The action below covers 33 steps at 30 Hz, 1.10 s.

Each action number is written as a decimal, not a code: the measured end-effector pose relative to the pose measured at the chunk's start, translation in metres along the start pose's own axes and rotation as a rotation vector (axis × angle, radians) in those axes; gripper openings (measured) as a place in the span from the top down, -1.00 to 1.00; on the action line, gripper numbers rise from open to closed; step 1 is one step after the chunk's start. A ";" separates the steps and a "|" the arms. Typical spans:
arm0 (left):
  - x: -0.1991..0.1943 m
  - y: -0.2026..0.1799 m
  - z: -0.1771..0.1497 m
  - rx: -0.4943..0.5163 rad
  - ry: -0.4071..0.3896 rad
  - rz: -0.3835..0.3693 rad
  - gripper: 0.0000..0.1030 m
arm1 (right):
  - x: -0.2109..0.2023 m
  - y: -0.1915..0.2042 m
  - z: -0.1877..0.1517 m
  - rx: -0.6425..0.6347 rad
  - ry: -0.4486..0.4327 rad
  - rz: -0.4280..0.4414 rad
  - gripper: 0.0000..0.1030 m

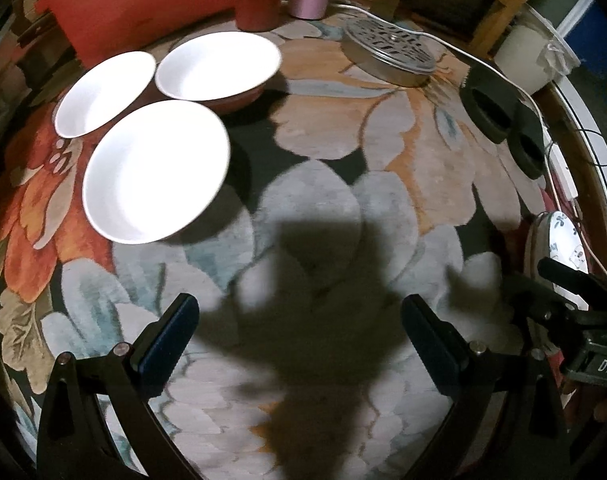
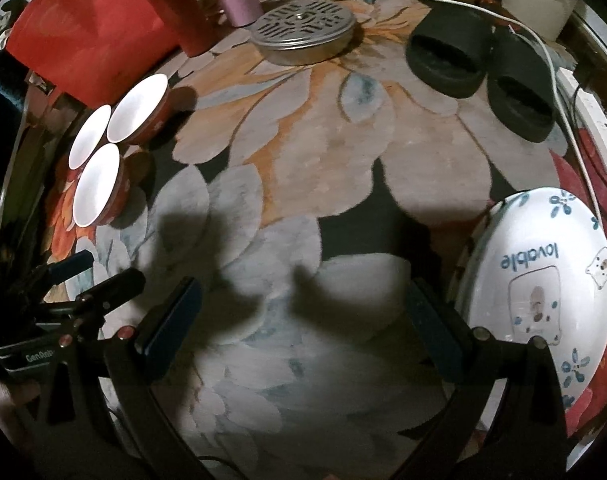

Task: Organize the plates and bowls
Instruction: 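Withdraw both grippers back toward the white bowls, then grasp the rim of the nearest white bowl with both grippers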

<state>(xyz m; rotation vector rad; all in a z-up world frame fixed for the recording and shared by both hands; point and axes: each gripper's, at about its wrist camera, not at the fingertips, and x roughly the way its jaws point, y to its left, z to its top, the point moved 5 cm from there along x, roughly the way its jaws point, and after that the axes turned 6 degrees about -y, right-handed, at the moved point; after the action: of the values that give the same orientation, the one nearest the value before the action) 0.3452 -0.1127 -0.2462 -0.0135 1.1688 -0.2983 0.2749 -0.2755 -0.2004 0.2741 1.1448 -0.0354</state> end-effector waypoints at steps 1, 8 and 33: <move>0.000 0.003 0.000 -0.004 -0.001 0.004 -0.97 | 0.001 0.003 0.000 -0.001 0.002 0.002 -0.97; -0.002 0.025 -0.001 -0.032 -0.005 0.027 -0.97 | 0.009 0.018 0.000 -0.014 0.013 0.014 -0.97; -0.015 0.111 0.012 -0.142 -0.058 0.064 -0.97 | 0.043 0.107 0.030 -0.089 0.011 0.153 -0.97</move>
<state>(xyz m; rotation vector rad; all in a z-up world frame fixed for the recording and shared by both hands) 0.3753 -0.0037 -0.2463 -0.1084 1.1285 -0.1566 0.3375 -0.1744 -0.2070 0.2827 1.1304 0.1516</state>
